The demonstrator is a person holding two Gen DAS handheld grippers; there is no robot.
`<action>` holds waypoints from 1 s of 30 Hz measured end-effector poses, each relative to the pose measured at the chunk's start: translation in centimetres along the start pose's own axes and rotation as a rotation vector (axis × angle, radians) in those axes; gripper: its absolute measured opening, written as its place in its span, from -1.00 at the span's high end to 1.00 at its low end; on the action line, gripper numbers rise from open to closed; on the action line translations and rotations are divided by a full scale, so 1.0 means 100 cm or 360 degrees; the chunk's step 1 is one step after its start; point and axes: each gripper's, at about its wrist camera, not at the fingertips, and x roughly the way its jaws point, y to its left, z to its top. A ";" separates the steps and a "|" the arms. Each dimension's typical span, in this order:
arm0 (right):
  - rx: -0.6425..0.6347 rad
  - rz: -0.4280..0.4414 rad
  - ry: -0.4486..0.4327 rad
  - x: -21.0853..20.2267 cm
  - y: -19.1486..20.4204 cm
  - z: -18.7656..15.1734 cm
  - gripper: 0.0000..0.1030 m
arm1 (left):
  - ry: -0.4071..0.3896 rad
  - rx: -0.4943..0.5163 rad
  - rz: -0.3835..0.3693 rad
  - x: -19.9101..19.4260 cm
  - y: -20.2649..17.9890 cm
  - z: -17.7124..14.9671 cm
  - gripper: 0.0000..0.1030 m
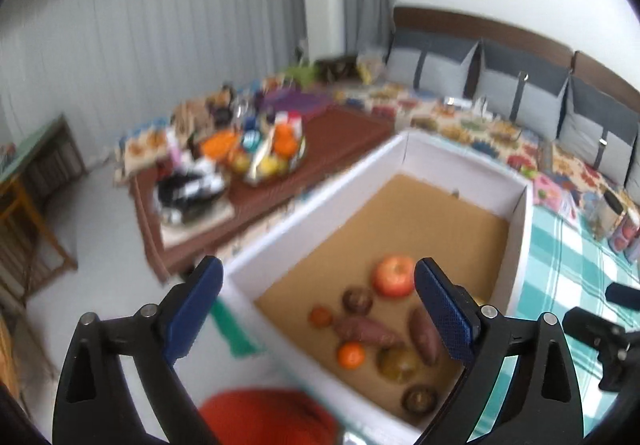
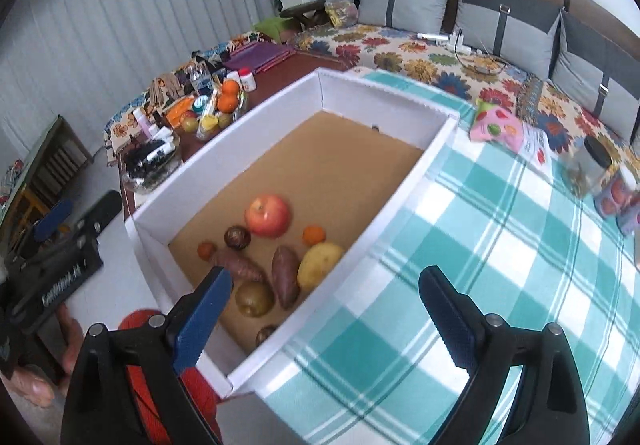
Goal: Organize fruits
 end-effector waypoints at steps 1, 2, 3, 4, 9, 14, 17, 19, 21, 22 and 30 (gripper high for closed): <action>0.0003 0.0000 0.0016 0.001 0.003 -0.005 -0.83 | 0.0069 0.0015 -0.0071 0.005 0.002 -0.001 -0.89; 0.0005 0.0000 0.0026 0.001 0.006 -0.008 -0.83 | 0.0151 0.0052 -0.0173 0.011 0.003 -0.002 -0.89; 0.0008 -0.0002 0.0033 0.001 0.008 -0.011 -0.83 | 0.0207 0.0081 -0.0247 0.016 0.004 -0.004 -0.89; 0.0013 -0.0007 0.0040 0.001 0.012 -0.013 -0.83 | 0.0261 0.0108 -0.0315 0.021 0.005 -0.005 -0.89; 0.0016 -0.0025 0.0067 0.002 0.026 -0.020 -0.83 | 0.0247 0.0161 -0.0229 0.023 0.007 -0.012 -0.89; -0.0036 -0.0080 0.0128 0.008 0.043 -0.019 -0.84 | 0.0227 0.0215 -0.0133 0.017 0.011 -0.014 -0.89; -0.0051 -0.0079 0.0150 0.011 0.050 -0.018 -0.85 | 0.0224 0.0236 -0.0093 0.016 0.015 -0.012 -0.89; -0.0058 -0.0072 0.0157 0.013 0.054 -0.017 -0.88 | 0.0233 0.0253 -0.0082 0.015 0.016 -0.011 -0.89; -0.0072 -0.0079 0.0159 0.013 0.059 -0.016 -0.90 | 0.0249 0.0246 -0.0100 0.016 0.019 -0.010 -0.89; -0.0085 -0.0088 0.0158 0.013 0.062 -0.016 -0.90 | 0.0263 0.0234 -0.0108 0.016 0.021 -0.010 -0.89; -0.0142 -0.0112 0.0135 0.010 0.076 -0.012 -0.90 | 0.0331 0.0171 -0.0162 0.023 0.031 -0.007 -0.89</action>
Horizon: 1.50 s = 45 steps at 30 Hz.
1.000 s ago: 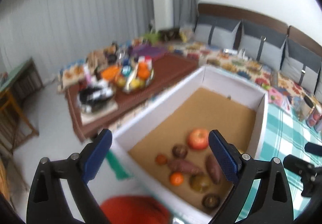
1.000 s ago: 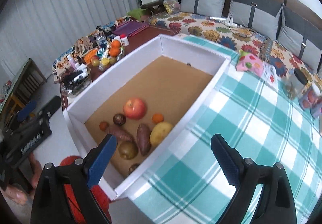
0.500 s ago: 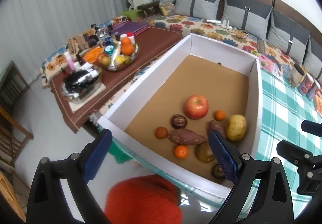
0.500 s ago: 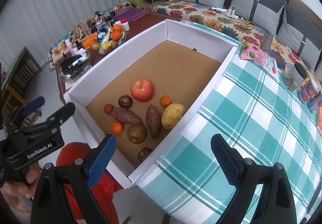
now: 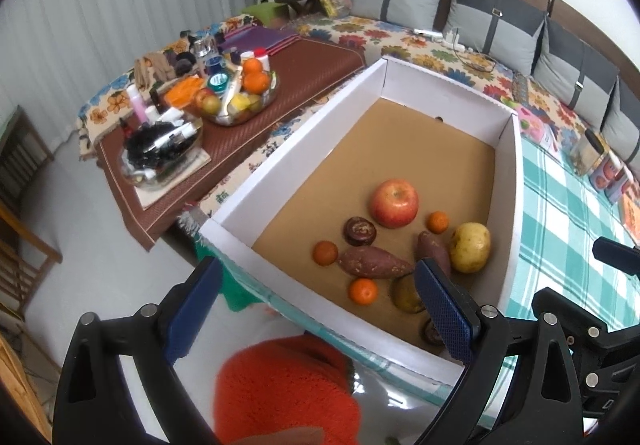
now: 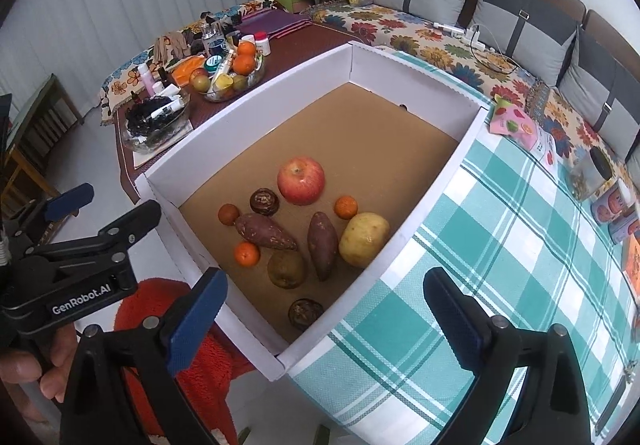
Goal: Organize fruits
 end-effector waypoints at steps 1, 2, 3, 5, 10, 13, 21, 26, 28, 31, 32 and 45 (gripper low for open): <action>-0.0004 0.0000 -0.0002 0.000 0.001 0.001 -0.90 | -0.0004 0.0004 0.0009 0.000 0.000 0.000 -0.90; -0.0006 0.0003 -0.0003 0.000 0.002 0.002 -0.90 | -0.0005 0.0014 0.0024 0.000 -0.001 0.000 -0.90; -0.0007 0.0008 -0.0005 0.000 0.003 0.002 -0.90 | -0.0004 0.0019 0.0028 0.000 -0.001 0.000 -0.90; -0.0009 0.0007 -0.0008 -0.001 0.006 0.004 -0.90 | -0.0007 0.0022 0.0032 0.001 0.000 0.001 -0.90; -0.0009 -0.0007 -0.0010 0.002 0.008 0.007 -0.90 | -0.0008 0.0019 0.0020 0.003 0.000 0.002 -0.90; -0.0011 -0.0022 -0.0002 0.006 0.008 0.009 -0.90 | -0.0002 0.0026 0.0043 0.007 -0.001 0.004 -0.90; -0.0019 -0.0044 0.0000 0.012 0.007 0.015 -0.90 | 0.0001 0.0017 0.0045 0.013 0.001 0.010 -0.90; -0.0026 -0.0042 0.0013 0.019 0.008 0.018 -0.90 | -0.0004 0.0009 0.0057 0.018 0.002 0.013 -0.89; -0.0026 -0.0045 0.0022 0.023 0.008 0.019 -0.90 | -0.0006 0.0013 0.0064 0.019 0.001 0.012 -0.89; -0.0026 -0.0044 0.0034 0.027 0.008 0.019 -0.90 | -0.0005 0.0021 0.0080 0.021 0.000 0.012 -0.89; -0.0027 -0.0044 0.0037 0.029 0.008 0.020 -0.90 | -0.0002 0.0023 0.0085 0.022 0.000 0.012 -0.89; -0.0044 -0.0053 0.0051 0.036 0.012 0.021 -0.90 | 0.0013 0.0012 0.0102 0.032 0.006 0.014 -0.89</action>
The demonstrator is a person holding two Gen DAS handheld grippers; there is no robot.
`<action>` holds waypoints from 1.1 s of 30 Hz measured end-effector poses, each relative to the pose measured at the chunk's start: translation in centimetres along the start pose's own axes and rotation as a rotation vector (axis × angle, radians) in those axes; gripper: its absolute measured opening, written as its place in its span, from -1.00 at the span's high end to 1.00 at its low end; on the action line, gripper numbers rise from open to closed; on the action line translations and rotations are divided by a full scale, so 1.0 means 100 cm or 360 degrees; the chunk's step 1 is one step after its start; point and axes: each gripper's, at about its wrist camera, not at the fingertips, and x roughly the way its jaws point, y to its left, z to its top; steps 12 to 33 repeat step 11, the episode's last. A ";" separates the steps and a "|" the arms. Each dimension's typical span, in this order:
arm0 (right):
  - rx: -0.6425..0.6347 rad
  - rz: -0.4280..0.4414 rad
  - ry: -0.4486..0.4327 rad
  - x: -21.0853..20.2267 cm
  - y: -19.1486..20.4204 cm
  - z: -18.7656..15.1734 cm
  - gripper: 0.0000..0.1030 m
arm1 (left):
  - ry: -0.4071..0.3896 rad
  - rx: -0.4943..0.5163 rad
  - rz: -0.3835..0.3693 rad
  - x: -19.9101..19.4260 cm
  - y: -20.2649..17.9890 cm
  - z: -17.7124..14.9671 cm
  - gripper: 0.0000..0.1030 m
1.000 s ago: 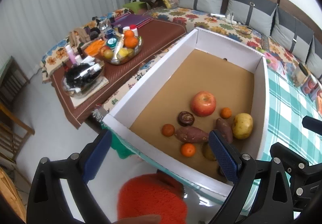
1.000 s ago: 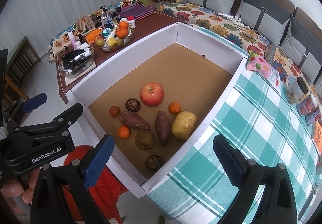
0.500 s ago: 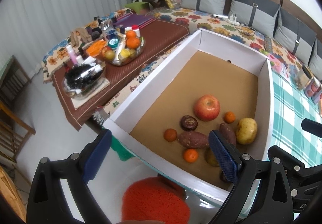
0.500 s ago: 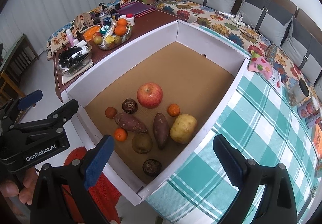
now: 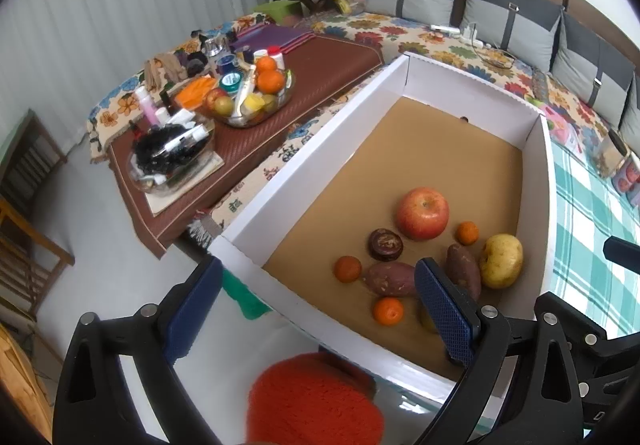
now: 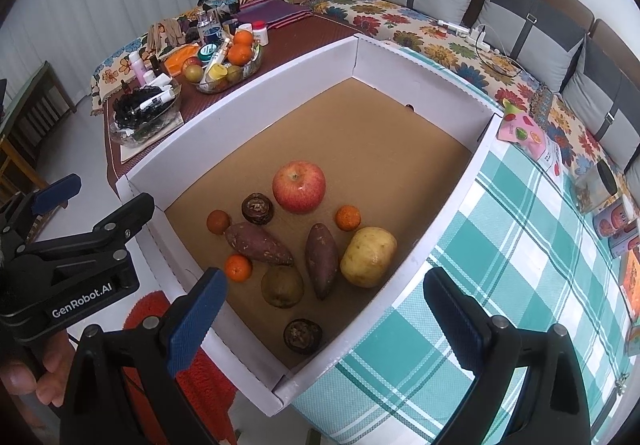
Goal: Organize fruits
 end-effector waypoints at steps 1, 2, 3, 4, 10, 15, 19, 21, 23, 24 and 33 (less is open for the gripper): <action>-0.0003 -0.0001 0.0002 0.001 0.000 0.000 -0.90 | 0.0003 0.0000 0.0001 0.001 0.000 0.000 -0.89; -0.0006 -0.0001 0.0004 0.002 0.001 0.000 -0.90 | 0.0005 0.0000 0.0002 0.001 0.000 -0.001 -0.89; -0.0009 0.0000 0.0007 0.003 0.001 0.000 -0.90 | 0.0006 0.0000 0.0001 0.001 0.000 -0.001 -0.89; -0.0012 0.0001 0.0009 0.003 0.002 0.000 -0.90 | 0.0009 -0.0002 -0.0002 0.001 0.000 -0.001 -0.89; -0.0019 0.0004 0.0018 0.007 0.005 -0.001 -0.90 | 0.0024 -0.0039 -0.0090 0.005 0.004 -0.002 -0.90; -0.0020 0.0003 0.0019 0.008 0.005 0.000 -0.90 | 0.0021 -0.0037 -0.0081 0.005 0.004 -0.002 -0.90; -0.0020 0.0003 0.0019 0.008 0.005 0.000 -0.90 | 0.0021 -0.0037 -0.0081 0.005 0.004 -0.002 -0.90; -0.0020 0.0003 0.0019 0.008 0.005 0.000 -0.90 | 0.0021 -0.0037 -0.0081 0.005 0.004 -0.002 -0.90; -0.0020 0.0003 0.0019 0.008 0.005 0.000 -0.90 | 0.0021 -0.0037 -0.0081 0.005 0.004 -0.002 -0.90; -0.0020 0.0003 0.0019 0.008 0.005 0.000 -0.90 | 0.0021 -0.0037 -0.0081 0.005 0.004 -0.002 -0.90; -0.0020 0.0003 0.0019 0.008 0.005 0.000 -0.90 | 0.0021 -0.0037 -0.0081 0.005 0.004 -0.002 -0.90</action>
